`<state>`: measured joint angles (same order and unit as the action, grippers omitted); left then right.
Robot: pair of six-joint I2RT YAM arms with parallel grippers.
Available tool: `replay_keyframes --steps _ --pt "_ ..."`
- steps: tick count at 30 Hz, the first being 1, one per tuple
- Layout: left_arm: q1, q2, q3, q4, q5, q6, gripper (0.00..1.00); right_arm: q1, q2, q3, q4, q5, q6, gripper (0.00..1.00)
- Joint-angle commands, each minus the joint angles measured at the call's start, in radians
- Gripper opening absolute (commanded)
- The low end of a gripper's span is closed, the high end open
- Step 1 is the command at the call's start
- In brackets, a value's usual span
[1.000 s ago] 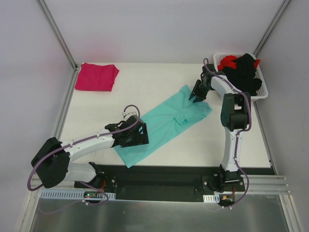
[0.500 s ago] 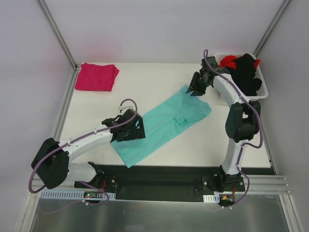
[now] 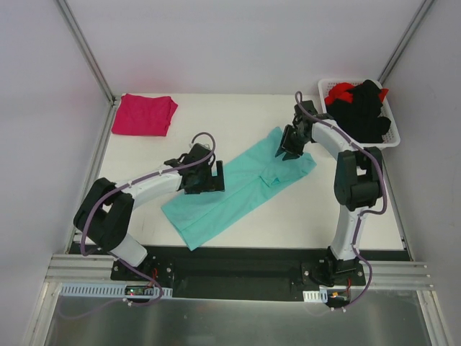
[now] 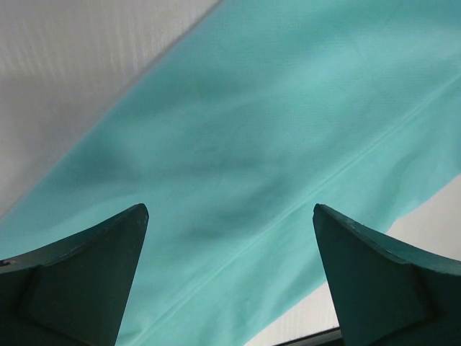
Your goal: Fold and stack the t-shirts
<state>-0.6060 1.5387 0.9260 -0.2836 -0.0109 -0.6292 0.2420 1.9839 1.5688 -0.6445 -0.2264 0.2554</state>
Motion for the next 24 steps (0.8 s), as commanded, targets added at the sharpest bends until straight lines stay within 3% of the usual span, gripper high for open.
replay_keyframes --steps 1,15,24 --pt "0.038 0.021 -0.027 0.076 0.075 0.056 0.99 -0.036 0.042 -0.016 0.023 0.012 -0.007 0.38" --pt "0.046 0.078 -0.167 0.271 0.204 0.011 0.99 -0.063 0.128 0.033 -0.003 0.044 -0.013 0.38" --pt "0.04 -0.055 -0.338 0.301 0.184 -0.046 0.99 -0.072 0.187 0.126 -0.053 0.056 -0.015 0.38"
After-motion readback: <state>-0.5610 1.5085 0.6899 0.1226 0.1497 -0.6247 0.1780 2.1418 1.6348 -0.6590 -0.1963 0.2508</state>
